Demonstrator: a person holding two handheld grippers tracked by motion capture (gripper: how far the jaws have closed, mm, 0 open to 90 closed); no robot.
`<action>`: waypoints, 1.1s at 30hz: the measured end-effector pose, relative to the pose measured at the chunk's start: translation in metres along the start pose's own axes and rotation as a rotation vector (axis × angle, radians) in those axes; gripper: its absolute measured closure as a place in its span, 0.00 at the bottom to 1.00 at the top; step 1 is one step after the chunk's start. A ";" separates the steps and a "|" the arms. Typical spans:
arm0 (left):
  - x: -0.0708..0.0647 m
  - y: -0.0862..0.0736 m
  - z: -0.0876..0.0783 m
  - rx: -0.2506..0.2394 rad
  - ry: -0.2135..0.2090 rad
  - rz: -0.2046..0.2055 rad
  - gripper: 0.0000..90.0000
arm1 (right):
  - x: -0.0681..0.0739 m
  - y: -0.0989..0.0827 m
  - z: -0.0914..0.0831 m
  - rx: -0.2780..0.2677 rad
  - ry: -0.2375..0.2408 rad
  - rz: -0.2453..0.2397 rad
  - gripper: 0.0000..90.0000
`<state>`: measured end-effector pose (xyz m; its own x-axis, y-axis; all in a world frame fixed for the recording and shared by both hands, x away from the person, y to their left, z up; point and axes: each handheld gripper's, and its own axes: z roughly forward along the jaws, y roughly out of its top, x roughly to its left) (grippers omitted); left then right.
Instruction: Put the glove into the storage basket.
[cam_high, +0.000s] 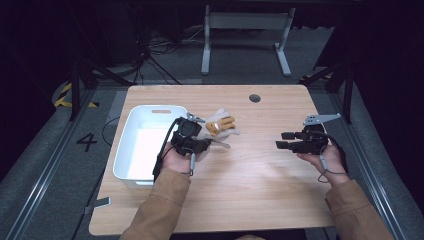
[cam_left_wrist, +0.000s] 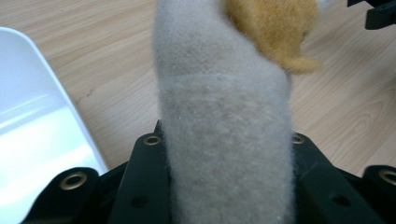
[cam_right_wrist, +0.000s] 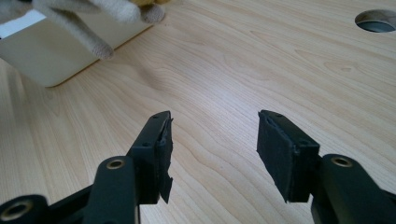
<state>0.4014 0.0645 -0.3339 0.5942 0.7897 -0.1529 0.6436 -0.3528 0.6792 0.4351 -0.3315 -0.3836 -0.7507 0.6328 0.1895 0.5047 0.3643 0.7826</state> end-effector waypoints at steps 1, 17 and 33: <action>0.001 0.002 0.000 0.006 -0.001 -0.004 0.77 | 0.000 0.000 0.000 0.002 0.000 0.003 0.50; 0.017 0.033 -0.010 0.171 0.030 -0.046 0.76 | -0.004 -0.003 -0.002 0.008 0.005 0.015 0.50; 0.027 0.049 -0.027 0.264 0.047 -0.078 0.77 | -0.007 -0.003 0.010 0.039 0.002 0.007 0.51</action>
<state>0.4362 0.0821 -0.2855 0.5189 0.8397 -0.1599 0.7935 -0.4036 0.4555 0.4435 -0.3306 -0.3927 -0.7479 0.6340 0.1967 0.5263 0.3859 0.7577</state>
